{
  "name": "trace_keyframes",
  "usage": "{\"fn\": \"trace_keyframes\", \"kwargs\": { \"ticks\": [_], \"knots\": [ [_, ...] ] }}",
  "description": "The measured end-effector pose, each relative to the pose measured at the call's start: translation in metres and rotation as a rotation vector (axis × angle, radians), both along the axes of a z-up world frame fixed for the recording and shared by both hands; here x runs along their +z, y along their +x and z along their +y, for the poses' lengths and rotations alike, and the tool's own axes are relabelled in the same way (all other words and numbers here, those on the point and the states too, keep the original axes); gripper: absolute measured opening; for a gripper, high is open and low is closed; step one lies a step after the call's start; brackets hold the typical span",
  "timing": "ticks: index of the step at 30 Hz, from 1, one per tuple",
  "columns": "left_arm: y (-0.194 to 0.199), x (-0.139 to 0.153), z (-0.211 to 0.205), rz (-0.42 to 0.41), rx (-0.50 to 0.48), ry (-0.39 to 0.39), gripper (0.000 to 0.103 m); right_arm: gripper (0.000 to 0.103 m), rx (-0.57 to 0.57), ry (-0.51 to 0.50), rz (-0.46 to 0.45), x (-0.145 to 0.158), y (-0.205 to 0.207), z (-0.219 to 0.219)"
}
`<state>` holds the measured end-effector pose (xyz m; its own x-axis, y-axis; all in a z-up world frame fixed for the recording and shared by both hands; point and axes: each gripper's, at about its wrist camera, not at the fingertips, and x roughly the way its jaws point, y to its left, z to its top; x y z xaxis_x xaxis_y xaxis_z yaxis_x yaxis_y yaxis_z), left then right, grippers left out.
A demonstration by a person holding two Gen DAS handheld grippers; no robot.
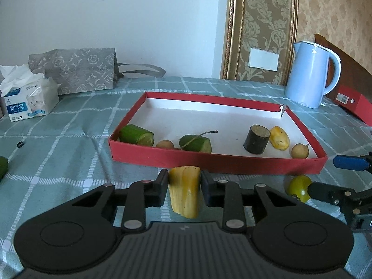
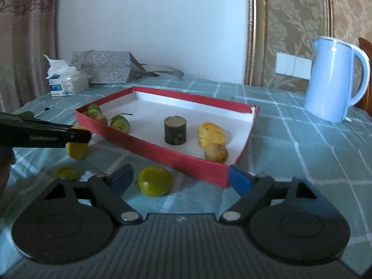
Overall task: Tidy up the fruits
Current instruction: 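Grasp a green tomato with the right tool while the left tool holds the pepper, then carry the yellow pepper into the red tray and open the left tool while the right tool holds the tomato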
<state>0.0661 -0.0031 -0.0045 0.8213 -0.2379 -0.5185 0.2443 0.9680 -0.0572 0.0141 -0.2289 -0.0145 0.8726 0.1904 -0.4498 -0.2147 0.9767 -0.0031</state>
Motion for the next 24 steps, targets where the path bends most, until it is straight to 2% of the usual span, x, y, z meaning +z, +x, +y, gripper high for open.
{"fn": "trace_keyframes", "kwargs": {
  "ticks": [6,8,13,17,24],
  "knots": [
    [0.001,0.0,0.002,0.006,0.002,-0.015,0.029,0.073,0.016,-0.031,0.047,-0.008,0.01,0.009],
    [0.0,0.0,0.002,0.008,0.003,-0.018,0.029,0.073,0.025,-0.045,0.055,-0.01,0.011,0.012],
    [0.0,0.0,0.003,0.008,0.002,-0.02,0.029,0.059,0.047,-0.04,0.07,-0.011,0.015,0.017],
    [0.001,0.0,0.004,0.009,0.003,-0.024,0.029,0.034,0.075,-0.009,0.095,-0.013,0.016,0.016],
    [0.0,0.001,0.003,0.005,0.0,-0.026,0.029,0.033,0.063,-0.005,0.1,-0.013,0.015,0.014]
  ]
}}
